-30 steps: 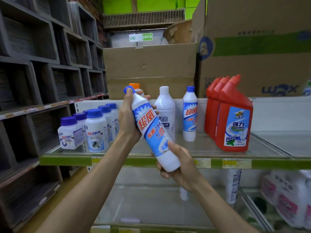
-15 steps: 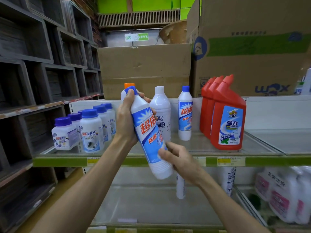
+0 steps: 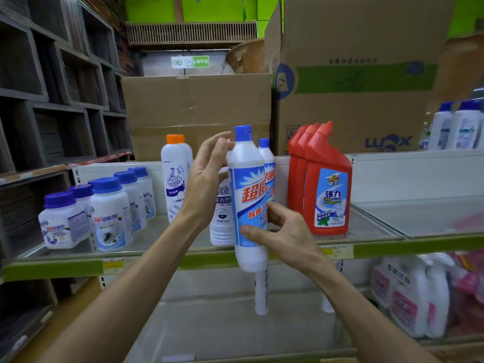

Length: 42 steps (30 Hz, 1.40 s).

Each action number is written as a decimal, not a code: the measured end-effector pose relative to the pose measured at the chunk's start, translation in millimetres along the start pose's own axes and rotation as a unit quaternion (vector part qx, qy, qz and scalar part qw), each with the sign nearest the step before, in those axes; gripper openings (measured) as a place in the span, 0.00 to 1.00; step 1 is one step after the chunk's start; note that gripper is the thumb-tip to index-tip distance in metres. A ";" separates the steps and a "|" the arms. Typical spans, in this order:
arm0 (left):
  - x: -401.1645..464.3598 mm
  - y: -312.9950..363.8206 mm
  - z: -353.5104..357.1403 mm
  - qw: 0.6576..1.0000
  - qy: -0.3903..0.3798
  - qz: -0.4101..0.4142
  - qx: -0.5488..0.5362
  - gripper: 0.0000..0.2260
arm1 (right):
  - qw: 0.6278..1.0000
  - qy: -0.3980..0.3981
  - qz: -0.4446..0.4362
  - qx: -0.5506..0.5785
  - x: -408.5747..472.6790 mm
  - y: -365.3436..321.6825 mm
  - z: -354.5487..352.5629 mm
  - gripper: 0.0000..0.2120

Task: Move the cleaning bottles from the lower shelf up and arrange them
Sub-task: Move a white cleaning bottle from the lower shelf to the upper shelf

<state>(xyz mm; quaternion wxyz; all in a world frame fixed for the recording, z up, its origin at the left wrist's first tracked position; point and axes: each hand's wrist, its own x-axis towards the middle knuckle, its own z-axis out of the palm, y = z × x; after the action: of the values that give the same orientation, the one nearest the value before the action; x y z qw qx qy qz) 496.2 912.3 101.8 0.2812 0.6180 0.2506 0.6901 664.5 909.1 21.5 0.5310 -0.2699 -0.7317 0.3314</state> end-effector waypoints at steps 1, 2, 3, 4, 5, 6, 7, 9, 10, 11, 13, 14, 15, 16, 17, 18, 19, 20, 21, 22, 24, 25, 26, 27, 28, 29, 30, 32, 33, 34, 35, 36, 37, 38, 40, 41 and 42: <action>-1.5 -4.0 -2.2 1.000 0.006 0.009 0.007 0.17 | 1.000 0.019 0.002 0.007 3.9 3.1 -4.0 0.15; -4.3 -8.7 -4.6 1.000 0.012 0.017 0.016 0.15 | 0.999 0.039 0.005 0.011 9.1 6.8 -8.1 0.14; -8.1 -13.4 -7.1 0.999 0.018 0.023 0.030 0.13 | 0.998 0.060 0.007 0.008 15.3 11.0 -12.3 0.14; -12.6 -18.3 -9.5 0.998 0.022 0.027 0.045 0.12 | 0.997 0.079 0.010 0.000 21.9 15.7 -16.2 0.14; -17.9 -23.0 -11.6 0.998 0.021 0.029 0.051 0.11 | 0.995 0.096 0.014 -0.009 28.7 20.7 -20.1 0.15; -23.8 -27.1 -13.7 0.998 0.017 0.026 0.048 0.10 | 0.994 0.108 0.019 -0.020 35.1 26.0 -23.6 0.15; -30.1 -30.2 -15.6 0.999 0.010 0.021 0.037 0.10 | 0.992 0.117 0.026 -0.031 41.2 31.1 -26.5 0.17; -42.8 -35.3 -18.9 1.000 -0.005 0.009 0.016 0.10 | 0.989 0.128 0.041 -0.057 51.4 40.7 -30.3 0.20; -48.7 -37.5 -20.2 1.000 -0.009 0.003 0.015 0.10 | 0.987 0.132 0.047 -0.072 55.7 45.3 -31.2 0.21; -54.0 -40.0 -21.5 1.000 -0.009 -0.004 0.016 0.10 | 0.986 0.134 0.051 -0.089 59.6 49.4 -31.5 0.21; -61.6 -44.7 -23.4 1.000 -0.002 -0.015 0.017 0.11 | 0.982 0.135 0.058 -0.120 66.0 56.9 -30.1 0.22; -64.0 -46.5 -24.4 1.000 0.003 -0.018 0.016 0.12 | 0.980 0.135 0.061 -0.133 68.6 60.3 -28.9 0.22; -65.5 -47.7 -25.5 1.000 0.008 -0.020 0.015 0.12 | 0.979 0.135 0.064 -0.142 70.7 63.5 -27.6 0.23; -66.4 -48.7 -26.6 1.000 0.011 -0.021 0.014 0.12 | 0.977 0.135 0.067 -0.148 72.7 66.8 -26.3 0.23; -67.1 -49.4 -28.1 1.000 0.013 -0.021 0.014 0.12 | 0.977 0.134 0.071 -0.152 74.0 70.3 -24.9 0.24; -67.8 -49.9 -29.8 1.000 0.015 -0.020 0.013 0.12 | 0.976 0.134 0.077 -0.156 75.2 73.9 -23.7 0.24; -68.1 -50.3 -31.6 1.000 0.016 -0.020 0.013 0.12 | 0.975 0.133 0.084 -0.159 75.9 77.4 -22.8 0.24; -68.4 -50.7 -33.6 1.000 0.017 -0.019 0.014 0.12 | 0.974 0.131 0.090 -0.160 76.6 80.8 -21.9 0.24; -68.6 -51.3 -35.6 1.000 0.017 -0.020 0.016 0.12 | 0.974 0.130 0.097 -0.162 77.3 83.8 -21.4 0.24; -69.2 -51.8 -37.5 0.999 0.018 -0.020 0.018 0.12 | 0.973 0.130 0.103 -0.164 78.1 86.1 -21.0 0.25; -70.5 -53.1 -40.4 0.999 0.019 -0.021 0.020 0.12 | 0.970 0.134 0.112 -0.171 80.5 88.7 -20.3 0.26; -71.6 -54.1 -41.7 0.999 0.019 -0.022 0.021 0.12 | 0.968 0.137 0.115 -0.174 81.8 89.6 -20.2 0.25; -72.9 -55.4 -42.7 0.999 0.018 -0.025 0.021 0.12 | 0.968 0.138 0.117 -0.175 83.1 90.4 -19.9 0.25; -74.4 -56.7 -43.4 0.999 0.018 -0.027 0.021 0.12 | 0.967 0.137 0.118 -0.176 84.1 90.9 -19.5 0.25; -76.1 -58.2 -44.1 0.999 0.018 -0.029 0.021 0.11 | 0.967 0.136 0.120 -0.179 84.9 91.3 -19.1 0.25; -77.8 -59.9 -44.6 0.999 0.018 -0.031 0.022 0.11 | 0.966 0.134 0.123 -0.181 85.6 92.1 -19.1 0.26; -79.7 -61.6 -45.2 0.999 0.017 -0.033 0.024 0.11 | 0.966 0.134 0.126 -0.180 86.1 93.0 -19.1 0.27; -83.0 -64.3 -46.2 0.999 0.013 -0.037 0.027 0.12 | 0.966 0.136 0.132 -0.174 86.9 93.9 -19.0 0.29; -84.2 -65.4 -46.5 0.999 0.011 -0.039 0.029 0.12 | 0.966 0.138 0.136 -0.173 87.1 93.6 -18.4 0.29; -85.5 -66.2 -46.9 0.999 0.010 -0.041 0.030 0.13 | 0.965 0.141 0.137 -0.173 87.1 93.3 -17.7 0.30; -86.1 -66.6 -47.2 0.999 0.011 -0.043 0.030 0.13 | 0.965 0.144 0.139 -0.173 87.1 93.1 -16.8 0.30; -86.7 -66.7 -47.5 0.999 0.012 -0.044 0.029 0.12 | 0.964 0.146 0.139 -0.172 87.0 92.7 -16.0 0.30; -86.9 -66.5 -47.8 0.999 0.013 -0.044 0.028 0.12 | 0.964 0.147 0.139 -0.173 86.7 92.3 -15.5 0.30; -87.2 -66.3 -48.2 0.999 0.013 -0.043 0.028 0.12 | 0.963 0.148 0.139 -0.175 86.2 92.0 -15.0 0.29; -88.1 -65.2 -48.6 0.999 0.009 -0.043 0.030 0.12 | 0.962 0.147 0.143 -0.178 84.8 92.1 -14.0 0.28; -89.0 -64.9 -48.6 0.999 0.007 -0.043 0.031 0.12 | 0.962 0.146 0.145 -0.181 84.0 92.0 -13.8 0.28; -90.0 -64.9 -48.4 0.998 0.007 -0.045 0.032 0.12 | 0.961 0.142 0.146 -0.185 83.2 91.3 -13.7 0.29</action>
<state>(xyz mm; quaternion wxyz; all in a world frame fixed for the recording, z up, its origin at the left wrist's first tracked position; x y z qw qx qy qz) 460.3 896.0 -12.7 0.2905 0.6097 0.3024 0.6727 657.4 1031.8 3.7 0.5161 -0.5119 -0.6497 0.2223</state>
